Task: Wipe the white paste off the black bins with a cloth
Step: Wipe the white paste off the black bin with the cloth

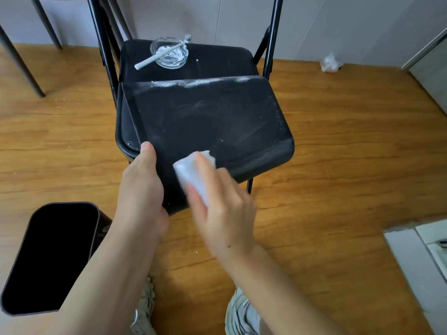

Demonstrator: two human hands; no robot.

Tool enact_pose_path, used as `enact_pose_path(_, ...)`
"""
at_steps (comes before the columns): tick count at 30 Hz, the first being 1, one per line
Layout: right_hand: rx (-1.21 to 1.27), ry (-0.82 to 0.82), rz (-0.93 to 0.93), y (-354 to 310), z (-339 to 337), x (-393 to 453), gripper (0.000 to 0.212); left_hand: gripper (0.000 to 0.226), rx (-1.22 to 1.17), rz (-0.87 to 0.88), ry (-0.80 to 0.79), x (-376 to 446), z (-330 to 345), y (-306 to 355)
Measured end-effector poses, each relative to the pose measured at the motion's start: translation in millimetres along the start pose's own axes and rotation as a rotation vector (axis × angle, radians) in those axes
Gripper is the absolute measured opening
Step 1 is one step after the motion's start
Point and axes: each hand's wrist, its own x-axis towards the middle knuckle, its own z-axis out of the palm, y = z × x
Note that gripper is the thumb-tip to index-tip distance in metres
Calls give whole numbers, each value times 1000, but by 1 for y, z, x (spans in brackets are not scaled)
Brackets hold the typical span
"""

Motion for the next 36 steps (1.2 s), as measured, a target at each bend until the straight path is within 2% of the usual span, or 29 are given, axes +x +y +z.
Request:
enact_pose_path(6, -233, 120, 391, 81, -32, 30, 37, 20, -20, -36, 13, -2, 0, 2)
enact_pose_path(8, -239, 92, 510, 99, -39, 35, 40, 22, -17, -44, 17, -3, 1, 1)
enact_pose_path(11, -285, 57, 567, 100, -40, 40, 41, 25, -2, -35, 26, -4, 3, -3)
enact_pose_path(13, -270, 29, 482, 80, -40, 45, 37, 32, -23, -37, 38, -3, 3, -6)
enact_pose_path(16, -198, -137, 224, 31, -31, 43, 34, 42, -27, -65, 57, -1, 4, -9)
enact_pose_path(19, -137, -289, 83, -7, -20, 34, 30, 33, 9, -66, 91, 0, 1, -10)
enact_pose_path(29, -56, -290, 108, -8, -16, 28, 35, 29, 21, 10, 53, -1, -5, -13)
enact_pose_path(36, -122, -251, 109, 7, -22, 40, 32, 28, 4, 52, -21, 4, -16, -17)
